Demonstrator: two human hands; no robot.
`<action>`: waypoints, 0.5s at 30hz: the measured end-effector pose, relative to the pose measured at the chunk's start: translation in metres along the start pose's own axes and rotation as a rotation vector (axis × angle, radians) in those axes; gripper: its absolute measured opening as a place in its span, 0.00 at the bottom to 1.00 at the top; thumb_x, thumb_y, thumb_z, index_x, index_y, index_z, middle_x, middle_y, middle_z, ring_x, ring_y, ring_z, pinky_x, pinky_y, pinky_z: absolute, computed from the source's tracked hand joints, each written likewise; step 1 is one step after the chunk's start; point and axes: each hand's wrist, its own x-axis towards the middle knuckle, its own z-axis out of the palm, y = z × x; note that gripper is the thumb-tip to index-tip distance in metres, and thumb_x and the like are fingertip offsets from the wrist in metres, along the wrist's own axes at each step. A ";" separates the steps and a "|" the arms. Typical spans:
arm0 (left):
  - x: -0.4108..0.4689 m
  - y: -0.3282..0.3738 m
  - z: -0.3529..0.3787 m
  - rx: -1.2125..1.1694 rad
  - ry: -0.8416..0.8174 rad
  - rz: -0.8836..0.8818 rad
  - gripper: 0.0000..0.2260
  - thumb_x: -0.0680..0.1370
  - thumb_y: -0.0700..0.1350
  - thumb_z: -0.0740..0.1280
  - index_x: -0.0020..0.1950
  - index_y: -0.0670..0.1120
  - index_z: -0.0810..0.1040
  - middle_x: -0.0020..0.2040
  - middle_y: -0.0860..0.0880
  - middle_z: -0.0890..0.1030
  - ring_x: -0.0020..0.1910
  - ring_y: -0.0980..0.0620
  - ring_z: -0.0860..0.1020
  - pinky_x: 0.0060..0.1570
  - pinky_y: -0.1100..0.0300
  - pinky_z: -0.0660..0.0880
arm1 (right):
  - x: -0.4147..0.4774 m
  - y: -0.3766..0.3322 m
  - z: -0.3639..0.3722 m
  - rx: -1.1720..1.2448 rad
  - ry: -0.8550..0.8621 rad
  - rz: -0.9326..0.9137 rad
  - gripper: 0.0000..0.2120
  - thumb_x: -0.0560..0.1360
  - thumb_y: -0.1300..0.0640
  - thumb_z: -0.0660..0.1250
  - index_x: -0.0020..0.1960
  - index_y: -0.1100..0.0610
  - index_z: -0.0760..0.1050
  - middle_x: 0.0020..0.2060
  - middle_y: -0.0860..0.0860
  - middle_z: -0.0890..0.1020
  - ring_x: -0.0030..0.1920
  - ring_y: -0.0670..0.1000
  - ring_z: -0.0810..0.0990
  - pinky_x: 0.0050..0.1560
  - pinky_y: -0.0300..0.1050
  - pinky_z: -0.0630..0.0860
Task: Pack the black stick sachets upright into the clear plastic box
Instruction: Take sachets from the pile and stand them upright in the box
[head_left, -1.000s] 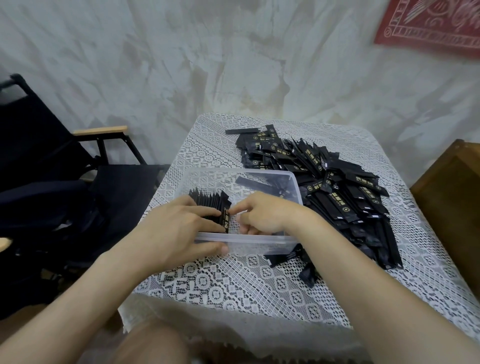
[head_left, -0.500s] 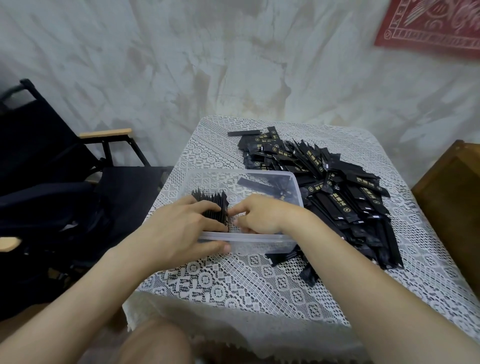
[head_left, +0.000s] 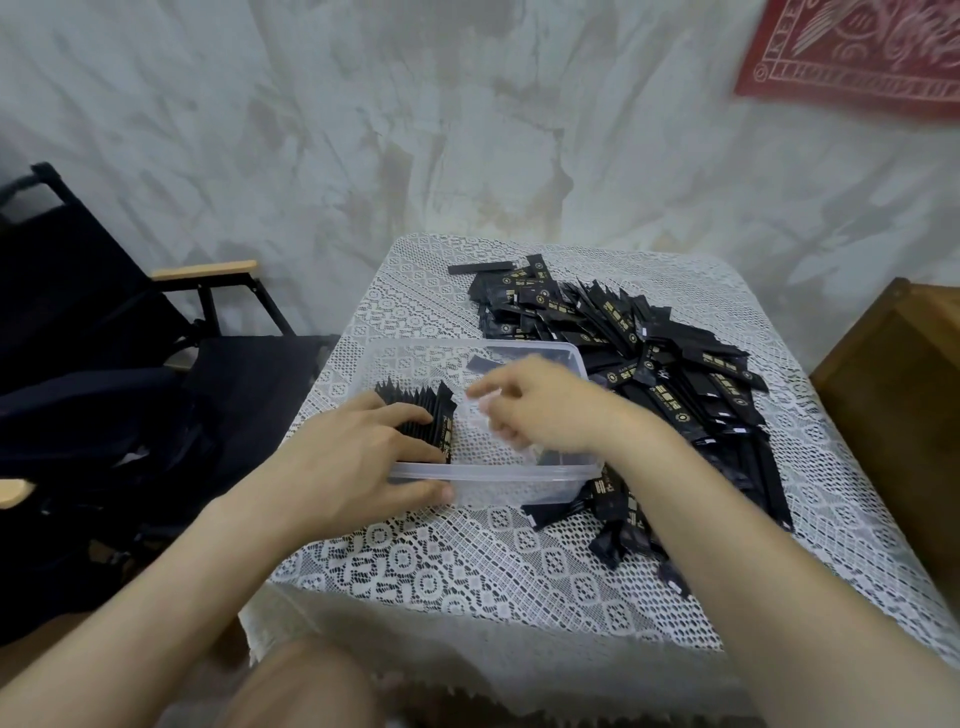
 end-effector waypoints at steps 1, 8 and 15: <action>0.000 0.000 0.000 -0.002 -0.002 -0.005 0.27 0.74 0.77 0.50 0.66 0.69 0.75 0.74 0.63 0.67 0.63 0.58 0.66 0.51 0.63 0.69 | -0.007 0.001 -0.009 0.033 0.084 -0.036 0.15 0.84 0.57 0.61 0.69 0.49 0.76 0.46 0.49 0.83 0.46 0.52 0.85 0.52 0.48 0.84; 0.000 0.001 -0.002 -0.005 0.016 -0.007 0.30 0.71 0.80 0.46 0.64 0.72 0.75 0.73 0.65 0.67 0.65 0.59 0.66 0.37 0.72 0.59 | -0.049 0.075 -0.062 0.024 0.517 0.232 0.05 0.78 0.51 0.68 0.50 0.47 0.83 0.36 0.47 0.85 0.41 0.52 0.85 0.53 0.55 0.82; 0.000 0.002 0.000 -0.073 0.029 -0.039 0.35 0.65 0.85 0.40 0.61 0.76 0.73 0.73 0.67 0.67 0.67 0.59 0.65 0.51 0.61 0.68 | -0.053 0.108 -0.046 -0.384 0.414 0.455 0.19 0.77 0.40 0.70 0.54 0.55 0.81 0.50 0.53 0.84 0.54 0.61 0.82 0.55 0.52 0.79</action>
